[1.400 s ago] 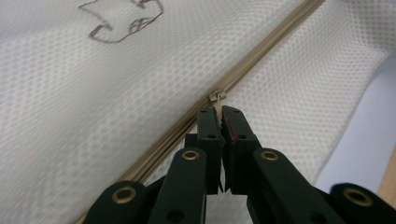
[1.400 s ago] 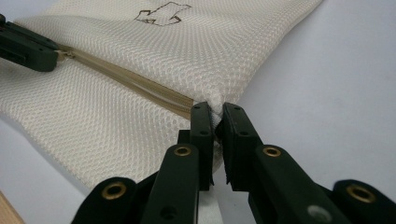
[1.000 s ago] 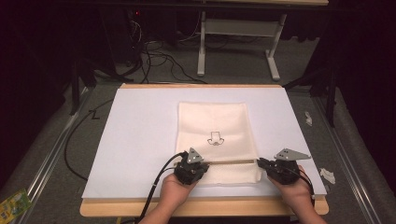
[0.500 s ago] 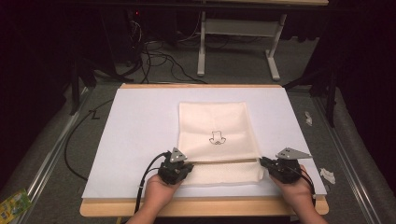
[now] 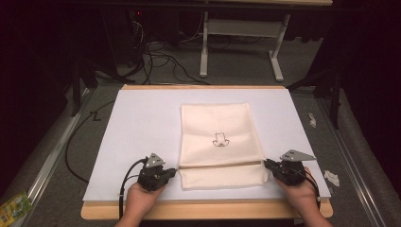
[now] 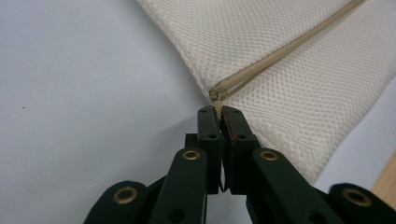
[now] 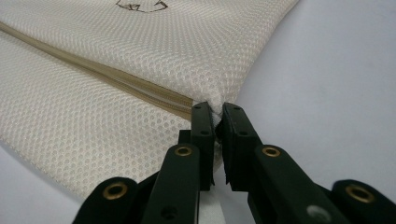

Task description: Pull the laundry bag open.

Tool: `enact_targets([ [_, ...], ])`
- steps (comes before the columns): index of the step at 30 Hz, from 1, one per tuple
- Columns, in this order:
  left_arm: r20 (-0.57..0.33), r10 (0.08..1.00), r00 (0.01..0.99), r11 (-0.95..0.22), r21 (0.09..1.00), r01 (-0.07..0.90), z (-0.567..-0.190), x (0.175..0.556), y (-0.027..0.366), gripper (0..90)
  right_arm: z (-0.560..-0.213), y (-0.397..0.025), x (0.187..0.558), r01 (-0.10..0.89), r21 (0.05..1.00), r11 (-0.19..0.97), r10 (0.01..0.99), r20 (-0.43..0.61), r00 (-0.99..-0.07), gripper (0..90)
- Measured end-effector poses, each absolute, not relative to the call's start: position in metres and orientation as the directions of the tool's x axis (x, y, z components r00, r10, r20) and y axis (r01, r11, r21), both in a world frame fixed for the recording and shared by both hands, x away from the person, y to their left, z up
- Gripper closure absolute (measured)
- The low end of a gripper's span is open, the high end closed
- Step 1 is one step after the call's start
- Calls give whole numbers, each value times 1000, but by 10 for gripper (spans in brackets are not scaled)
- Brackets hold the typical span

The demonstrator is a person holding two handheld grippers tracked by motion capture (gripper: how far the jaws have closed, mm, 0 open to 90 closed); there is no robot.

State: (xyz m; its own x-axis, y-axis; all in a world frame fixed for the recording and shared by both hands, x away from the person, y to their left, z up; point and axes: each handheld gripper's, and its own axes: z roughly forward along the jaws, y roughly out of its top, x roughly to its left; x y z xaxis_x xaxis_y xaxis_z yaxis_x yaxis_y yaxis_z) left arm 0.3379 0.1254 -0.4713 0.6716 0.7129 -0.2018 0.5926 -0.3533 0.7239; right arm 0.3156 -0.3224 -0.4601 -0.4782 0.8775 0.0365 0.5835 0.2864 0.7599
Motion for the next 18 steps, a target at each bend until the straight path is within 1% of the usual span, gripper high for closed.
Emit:
enact_targets([
  [4, -186, 699, 690, -367, 735, 570, -472, 336, 124, 874, -461, -327, 314, 583, 765, 273, 876, 53, -480, 840],
  [6, -156, 697, 700, -386, 741, 549, -473, 335, 122, 871, -462, -327, 314, 584, 767, 265, 878, 59, -476, 829],
  [10, -143, 704, 696, -367, 765, 529, -470, 335, 122, 845, -462, -329, 313, 575, 775, 262, 873, 64, -483, 784],
  [12, -143, 710, 690, -348, 780, 520, -467, 335, 124, 779, -461, -330, 312, 572, 780, 253, 873, 70, -482, 747],
  [16, -127, 729, 673, -324, 801, 503, -464, 335, 130, 629, -458, -335, 311, 545, 808, 224, 866, 91, -491, 639],
  [18, -123, 743, 658, -305, 813, 496, -463, 336, 134, 575, -456, -339, 311, 535, 819, 206, 867, 101, -488, 579],
])
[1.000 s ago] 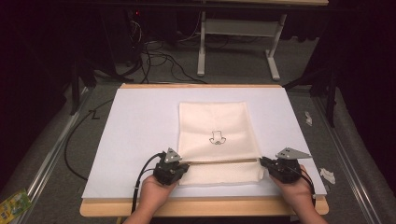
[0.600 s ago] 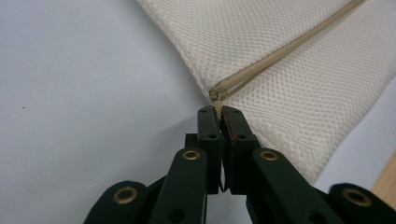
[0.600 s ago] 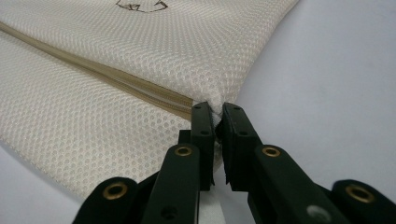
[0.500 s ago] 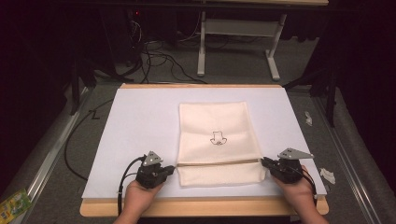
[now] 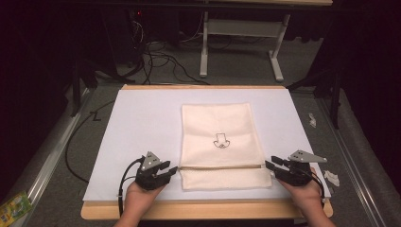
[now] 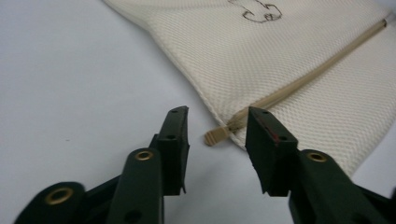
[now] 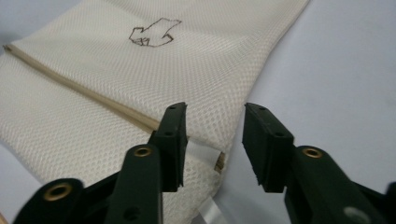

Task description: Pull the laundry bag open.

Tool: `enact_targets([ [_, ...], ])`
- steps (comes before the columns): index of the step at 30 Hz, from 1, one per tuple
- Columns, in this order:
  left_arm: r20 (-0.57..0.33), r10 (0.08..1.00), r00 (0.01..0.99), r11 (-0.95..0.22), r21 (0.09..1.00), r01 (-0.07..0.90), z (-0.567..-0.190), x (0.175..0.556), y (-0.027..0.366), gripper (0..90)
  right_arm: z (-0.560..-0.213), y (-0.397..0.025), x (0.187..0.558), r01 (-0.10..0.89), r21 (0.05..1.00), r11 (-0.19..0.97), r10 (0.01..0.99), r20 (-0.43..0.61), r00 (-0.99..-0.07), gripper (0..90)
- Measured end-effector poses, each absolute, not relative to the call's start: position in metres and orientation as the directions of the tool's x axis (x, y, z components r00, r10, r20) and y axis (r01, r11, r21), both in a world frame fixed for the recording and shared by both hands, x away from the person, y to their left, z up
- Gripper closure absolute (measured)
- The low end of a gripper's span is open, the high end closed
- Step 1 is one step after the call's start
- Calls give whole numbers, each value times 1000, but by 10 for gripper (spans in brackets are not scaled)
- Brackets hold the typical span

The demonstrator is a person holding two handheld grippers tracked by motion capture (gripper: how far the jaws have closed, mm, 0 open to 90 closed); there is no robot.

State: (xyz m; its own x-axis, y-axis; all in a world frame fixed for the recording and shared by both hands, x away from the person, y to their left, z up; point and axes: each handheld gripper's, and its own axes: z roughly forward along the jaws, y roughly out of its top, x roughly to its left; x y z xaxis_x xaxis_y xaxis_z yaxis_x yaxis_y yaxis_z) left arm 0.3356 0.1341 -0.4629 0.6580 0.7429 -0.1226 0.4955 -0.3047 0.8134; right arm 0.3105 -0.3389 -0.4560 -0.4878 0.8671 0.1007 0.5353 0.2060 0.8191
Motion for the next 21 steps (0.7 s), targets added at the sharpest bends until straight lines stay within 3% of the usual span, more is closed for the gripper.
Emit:
enact_targets([
  [4, -83, 762, 642, -305, 828, 470, -459, 338, 145, 489, -454, -347, 310, 529, 828, 186, 885, 93, -457, 427],
  [12, 0, 850, 526, -281, 845, 455, -454, 341, 178, 282, -451, -373, 312, 507, 848, 151, 926, 58, -373, 248],
  [17, -76, 893, 443, -164, 863, 479, -451, 343, 203, 201, -448, -392, 310, 493, 863, 108, 948, 60, -313, 205],
  [21, -49, 891, 452, -193, 859, 474, -452, 343, 199, 188, -447, -393, 310, 488, 866, 105, 952, 55, -301, 204],
])
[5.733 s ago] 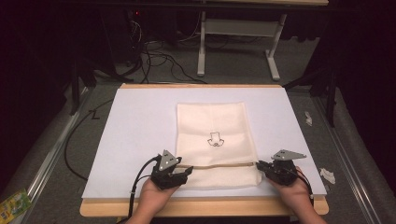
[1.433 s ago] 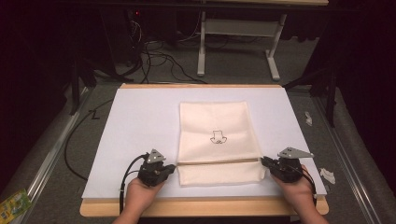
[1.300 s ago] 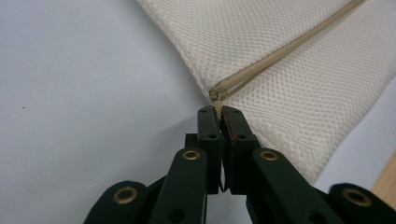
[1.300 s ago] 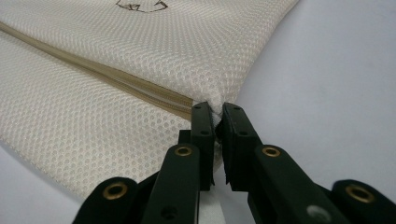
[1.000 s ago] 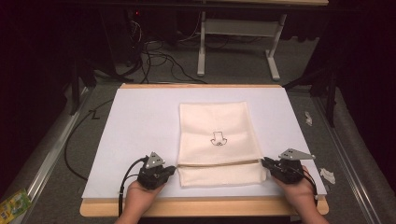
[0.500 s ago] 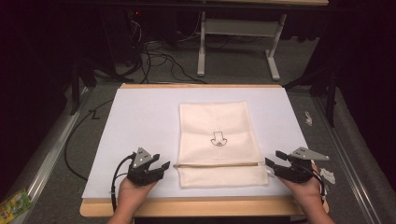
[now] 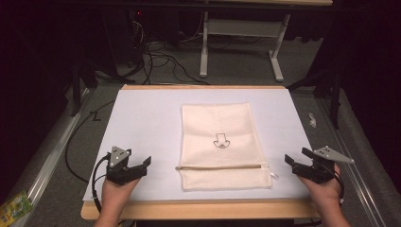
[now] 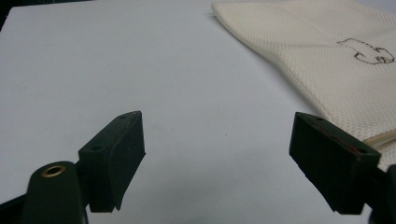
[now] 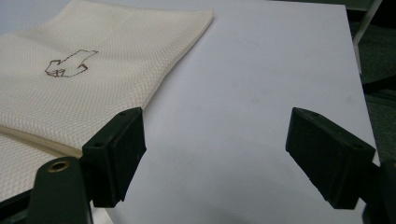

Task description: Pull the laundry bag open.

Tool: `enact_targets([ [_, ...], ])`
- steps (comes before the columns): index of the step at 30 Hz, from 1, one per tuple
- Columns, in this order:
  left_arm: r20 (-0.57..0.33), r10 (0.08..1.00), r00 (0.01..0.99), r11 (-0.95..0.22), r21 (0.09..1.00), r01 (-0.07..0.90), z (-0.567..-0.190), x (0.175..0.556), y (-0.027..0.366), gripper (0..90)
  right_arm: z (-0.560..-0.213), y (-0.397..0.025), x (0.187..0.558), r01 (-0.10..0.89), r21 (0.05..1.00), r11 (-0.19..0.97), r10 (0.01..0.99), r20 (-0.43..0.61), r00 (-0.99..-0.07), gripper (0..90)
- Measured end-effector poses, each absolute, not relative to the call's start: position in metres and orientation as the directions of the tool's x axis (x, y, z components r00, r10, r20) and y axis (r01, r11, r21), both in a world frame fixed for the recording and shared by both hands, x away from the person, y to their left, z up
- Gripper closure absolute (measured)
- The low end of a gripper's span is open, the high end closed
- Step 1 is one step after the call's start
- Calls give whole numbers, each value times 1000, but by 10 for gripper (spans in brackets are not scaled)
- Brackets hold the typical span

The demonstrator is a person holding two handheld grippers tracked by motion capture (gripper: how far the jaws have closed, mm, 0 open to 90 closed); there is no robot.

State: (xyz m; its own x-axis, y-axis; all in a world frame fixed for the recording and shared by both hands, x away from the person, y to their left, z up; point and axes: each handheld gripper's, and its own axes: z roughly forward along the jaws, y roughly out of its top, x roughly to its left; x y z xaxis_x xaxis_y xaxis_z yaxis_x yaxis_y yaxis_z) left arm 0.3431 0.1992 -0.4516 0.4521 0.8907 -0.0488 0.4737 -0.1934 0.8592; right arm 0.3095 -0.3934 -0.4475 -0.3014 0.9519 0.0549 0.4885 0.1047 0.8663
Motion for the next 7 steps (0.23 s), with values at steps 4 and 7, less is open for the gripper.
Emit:
enact_targets([
  [4, -18, 880, 474, -235, 852, 467, -452, 343, 192, 181, -447, -388, 310, 486, 865, 127, 950, 36, -312, 204],
  [7, -10, 879, 476, -245, 849, 469, -453, 344, 191, 173, -448, -387, 310, 486, 863, 136, 948, 29, -317, 201],
])
